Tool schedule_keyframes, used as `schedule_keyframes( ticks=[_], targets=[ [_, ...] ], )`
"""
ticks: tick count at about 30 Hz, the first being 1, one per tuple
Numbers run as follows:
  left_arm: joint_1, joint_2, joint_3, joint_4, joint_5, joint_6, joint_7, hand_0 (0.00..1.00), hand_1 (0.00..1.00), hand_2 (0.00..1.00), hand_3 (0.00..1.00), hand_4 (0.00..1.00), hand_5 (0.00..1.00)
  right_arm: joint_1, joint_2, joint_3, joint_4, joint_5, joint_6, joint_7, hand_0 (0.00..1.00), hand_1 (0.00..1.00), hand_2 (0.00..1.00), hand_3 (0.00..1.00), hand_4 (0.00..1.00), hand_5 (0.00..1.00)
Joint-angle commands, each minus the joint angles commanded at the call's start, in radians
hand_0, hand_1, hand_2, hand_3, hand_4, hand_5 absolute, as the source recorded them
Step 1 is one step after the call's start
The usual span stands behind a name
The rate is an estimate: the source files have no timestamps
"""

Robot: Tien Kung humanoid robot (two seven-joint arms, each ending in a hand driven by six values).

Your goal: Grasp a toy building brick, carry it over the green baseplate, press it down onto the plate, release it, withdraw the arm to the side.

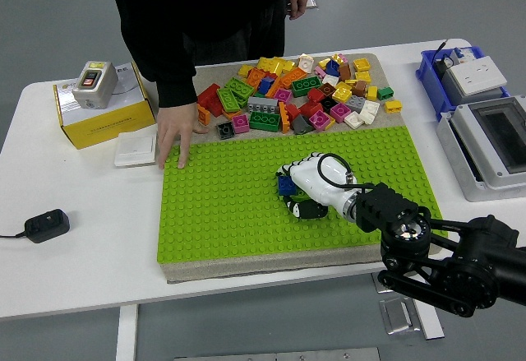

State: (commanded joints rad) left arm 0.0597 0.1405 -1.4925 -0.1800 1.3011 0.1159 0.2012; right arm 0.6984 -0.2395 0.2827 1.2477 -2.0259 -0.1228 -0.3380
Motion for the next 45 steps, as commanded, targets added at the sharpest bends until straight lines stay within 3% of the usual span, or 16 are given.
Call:
schedule_keyframes(
  ticks=[22, 36, 45],
  targets=[
    [0.001, 0.000, -0.001, 0.000, 0.001, 0.001, -0.001, 0.664, 0.683, 0.615, 0.631, 0.303, 0.411, -0.005, -0.013, 0.038, 0.029, -0.007, -0.002, 0.001, 0.829, 0.756, 0.802, 0.801, 0.555, 0.426],
    [0.005, -0.003, 0.000, 0.000, -0.005, 0.002, -0.002, 0.665, 0.683, 0.614, 0.629, 0.297, 0.410, -0.024, -0.099, 0.076, 0.165, -0.029, 0.021, -0.014, 0.829, 0.759, 0.807, 0.807, 0.563, 0.428],
    [0.005, -0.004, -0.002, 0.000, -0.001, 0.002, -0.003, 0.664, 0.683, 0.614, 0.629, 0.292, 0.406, -0.025, -0.107, 0.067, 0.181, -0.035, 0.026, -0.008, 0.837, 0.760, 0.815, 0.763, 0.563, 0.430]
  ],
)
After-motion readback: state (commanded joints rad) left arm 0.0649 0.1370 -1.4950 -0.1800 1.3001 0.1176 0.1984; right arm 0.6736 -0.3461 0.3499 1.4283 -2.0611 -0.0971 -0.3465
